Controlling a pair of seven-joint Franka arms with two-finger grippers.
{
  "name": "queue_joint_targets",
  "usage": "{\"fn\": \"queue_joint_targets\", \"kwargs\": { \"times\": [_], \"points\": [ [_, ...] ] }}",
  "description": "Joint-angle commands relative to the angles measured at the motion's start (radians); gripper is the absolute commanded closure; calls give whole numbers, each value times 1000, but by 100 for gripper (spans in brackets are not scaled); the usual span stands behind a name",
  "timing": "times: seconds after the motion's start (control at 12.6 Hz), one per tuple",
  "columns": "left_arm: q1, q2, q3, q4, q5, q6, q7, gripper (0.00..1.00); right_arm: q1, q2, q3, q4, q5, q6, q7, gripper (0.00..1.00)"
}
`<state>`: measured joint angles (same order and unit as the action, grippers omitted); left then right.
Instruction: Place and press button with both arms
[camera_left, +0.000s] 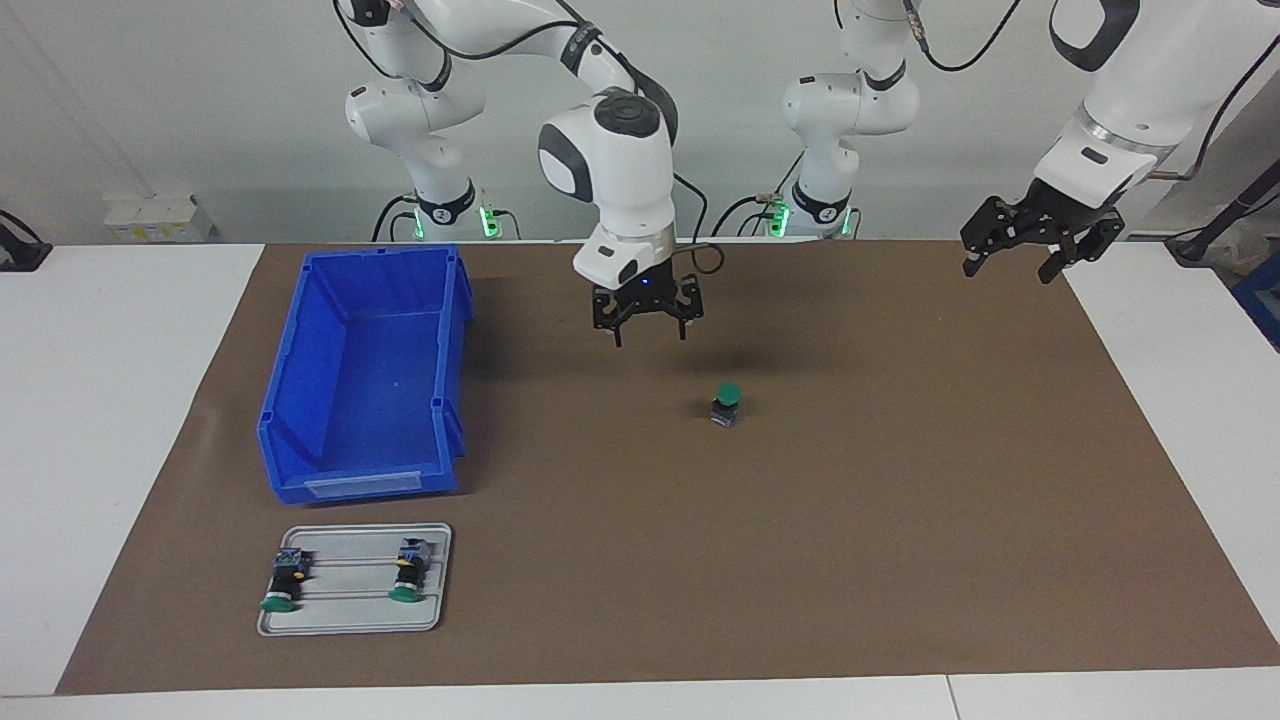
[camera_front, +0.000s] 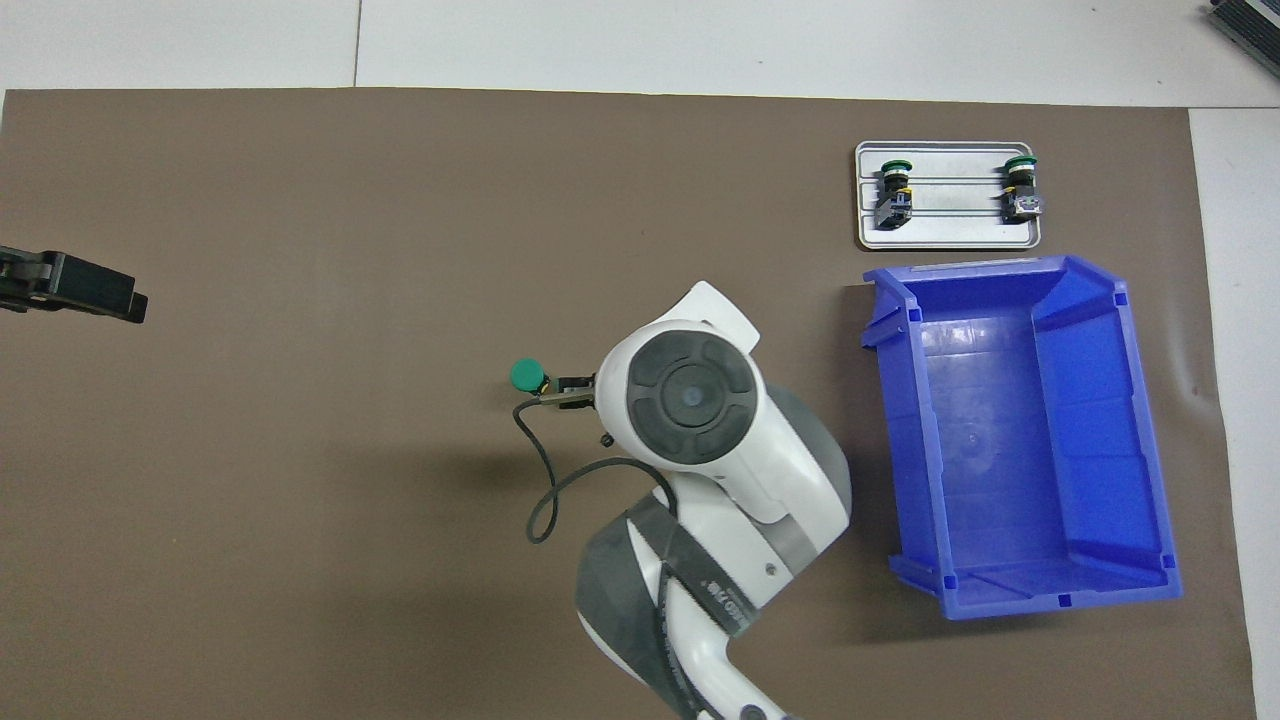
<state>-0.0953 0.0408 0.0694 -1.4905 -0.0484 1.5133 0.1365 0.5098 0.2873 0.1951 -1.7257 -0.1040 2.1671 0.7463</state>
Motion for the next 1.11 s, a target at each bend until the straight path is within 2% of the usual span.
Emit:
{"fn": "queue_joint_targets", "kwargs": {
  "times": [0.0, 0.08, 0.16, 0.24, 0.71, 1.03],
  "points": [
    [-3, -68, 1, -92, 18, 4, 6, 0, 82, 209, -6, 197, -112, 4, 174, 4],
    [-3, -68, 1, -90, 18, 7, 9, 0, 126, 308, -8, 297, -176, 3, 224, 6],
    [-3, -67, 1, -89, 18, 8, 11, 0, 136, 363, -8, 340, -222, 3, 270, 8],
    [-3, -67, 1, -89, 18, 10, 9, 0, 135, 372, -5, 347, -230, 8, 287, 12],
    [-4, -68, 0, -94, 39, 7, 11, 0, 122, 385, -6, 347, -237, 45, 288, 15],
    [2, -68, -2, -94, 39, 24, 12, 0, 121, 385, -6, 345, -233, 82, 286, 23]
  ]
}}
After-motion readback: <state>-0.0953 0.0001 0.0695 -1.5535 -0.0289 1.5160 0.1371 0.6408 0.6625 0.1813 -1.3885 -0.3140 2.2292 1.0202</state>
